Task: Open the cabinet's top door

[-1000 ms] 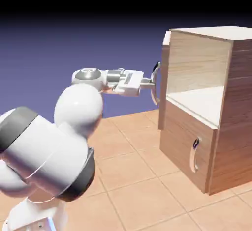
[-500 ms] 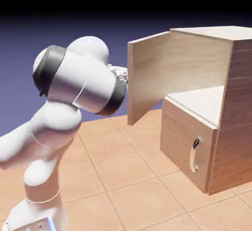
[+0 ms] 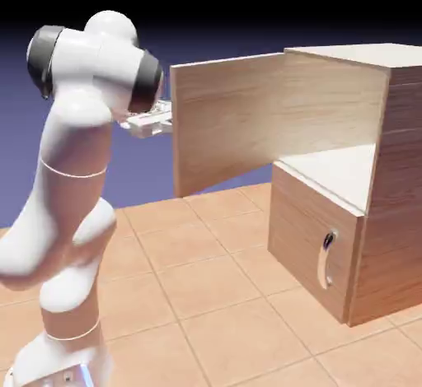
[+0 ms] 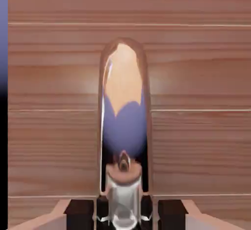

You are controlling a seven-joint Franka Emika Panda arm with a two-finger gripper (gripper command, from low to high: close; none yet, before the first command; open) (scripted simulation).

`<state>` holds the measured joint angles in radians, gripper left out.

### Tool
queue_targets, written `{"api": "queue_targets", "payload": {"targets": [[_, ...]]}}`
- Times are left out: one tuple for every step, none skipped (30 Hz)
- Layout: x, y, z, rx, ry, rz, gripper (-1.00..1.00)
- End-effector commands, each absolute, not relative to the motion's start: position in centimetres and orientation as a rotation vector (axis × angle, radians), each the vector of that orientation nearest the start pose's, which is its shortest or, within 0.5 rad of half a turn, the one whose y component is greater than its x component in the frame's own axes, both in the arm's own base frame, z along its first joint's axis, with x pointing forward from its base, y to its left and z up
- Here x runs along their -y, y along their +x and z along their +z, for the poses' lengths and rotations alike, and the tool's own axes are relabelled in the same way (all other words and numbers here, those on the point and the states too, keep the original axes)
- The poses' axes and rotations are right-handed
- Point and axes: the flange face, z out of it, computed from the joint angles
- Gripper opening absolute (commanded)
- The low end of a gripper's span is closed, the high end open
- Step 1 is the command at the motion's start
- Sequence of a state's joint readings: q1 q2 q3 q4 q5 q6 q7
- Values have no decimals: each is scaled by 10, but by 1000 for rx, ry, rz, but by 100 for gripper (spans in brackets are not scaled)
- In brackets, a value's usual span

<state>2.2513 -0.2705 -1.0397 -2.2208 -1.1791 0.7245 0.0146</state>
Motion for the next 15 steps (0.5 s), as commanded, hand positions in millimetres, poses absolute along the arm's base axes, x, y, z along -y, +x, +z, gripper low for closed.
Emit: {"api": "queue_targets", "payload": {"targets": [[-297,278,473,-833,1345,-362,-100],[-302,279,473,-824,1352,-373,-100],[-307,280,473,-815,1358,-384,-100],[-311,280,473,-806,1364,-394,-100],[-315,281,473,-798,1370,-404,-100],[-319,282,473,-790,1375,-414,-100],[-324,283,473,-781,1381,-424,-100],[-328,284,473,-773,1386,-434,-100],[-332,285,473,-764,1392,-444,-100],[-336,286,473,-755,1398,-454,-100],[-341,287,473,-746,1404,-465,-100],[-346,288,473,-737,1410,-476,-100],[-350,289,473,-727,1416,-488,-100],[-355,291,473,-716,1423,-500,-100],[-361,292,473,-705,1430,-512,-100]]}}
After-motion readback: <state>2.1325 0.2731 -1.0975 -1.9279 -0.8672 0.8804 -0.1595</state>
